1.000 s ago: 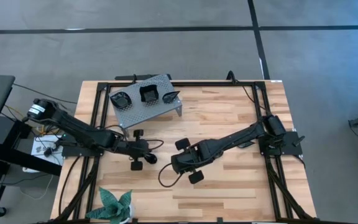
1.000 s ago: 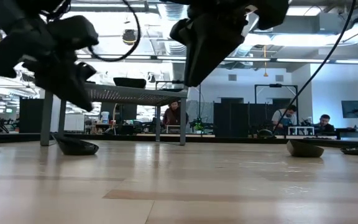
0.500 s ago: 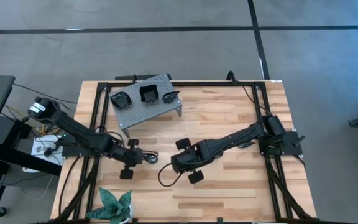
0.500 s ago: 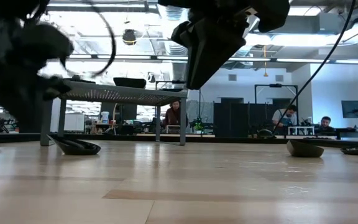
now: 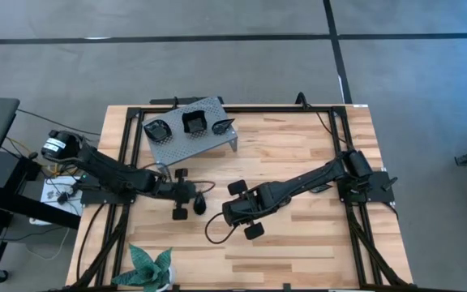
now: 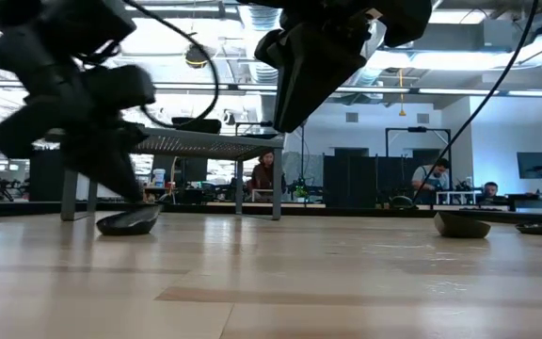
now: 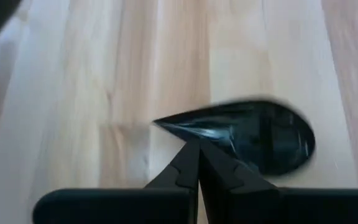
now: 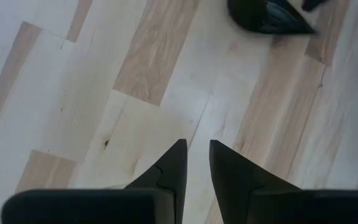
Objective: Pick & Place Mini shaped plates
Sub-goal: Stack the black drop-shaped plate on top of the black drop-shaped plate on the shelf
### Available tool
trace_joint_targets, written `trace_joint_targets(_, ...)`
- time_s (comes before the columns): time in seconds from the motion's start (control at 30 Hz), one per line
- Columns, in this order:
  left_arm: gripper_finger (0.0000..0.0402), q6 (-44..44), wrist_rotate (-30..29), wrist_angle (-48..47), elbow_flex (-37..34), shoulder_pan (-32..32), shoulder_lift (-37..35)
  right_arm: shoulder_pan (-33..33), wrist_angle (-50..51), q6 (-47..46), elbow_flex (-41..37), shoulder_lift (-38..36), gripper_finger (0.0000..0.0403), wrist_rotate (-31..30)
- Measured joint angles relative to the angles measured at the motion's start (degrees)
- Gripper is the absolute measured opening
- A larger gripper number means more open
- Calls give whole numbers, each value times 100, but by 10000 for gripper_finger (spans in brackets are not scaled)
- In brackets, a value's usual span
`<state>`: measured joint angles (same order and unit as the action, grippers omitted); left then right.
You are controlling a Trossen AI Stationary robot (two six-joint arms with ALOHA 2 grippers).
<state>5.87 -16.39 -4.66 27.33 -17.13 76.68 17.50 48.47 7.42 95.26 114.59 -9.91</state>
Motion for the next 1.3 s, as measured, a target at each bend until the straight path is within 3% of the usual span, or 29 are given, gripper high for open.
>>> trace_joint_targets(0.2, 6, -263, 603, 427, 2, 247, 177, 16, 74, -32, 0, 2, 63, 1)
trace_joint_targets(0.5, 6, -204, 615, 530, 288, -194, -29, -3, -78, 0, 0, 4, 63, 0)
trace_joint_targets(0.6, 9, 422, 625, 544, 356, -302, -117, -33, -102, 0, 0, 4, 63, 1)
trace_joint_targets(0.7, 28, 1069, 621, 499, 350, -354, -105, -37, -138, 0, 0, 4, 63, 0)
trace_joint_targets(1.03, 117, 1558, 617, 467, 346, -405, 612, -26, -138, 0, 0, 4, 63, 15)
trace_joint_targets(1.3, 126, 1760, 603, 574, 348, -562, 1058, -26, -142, 0, 0, 4, 63, 15)
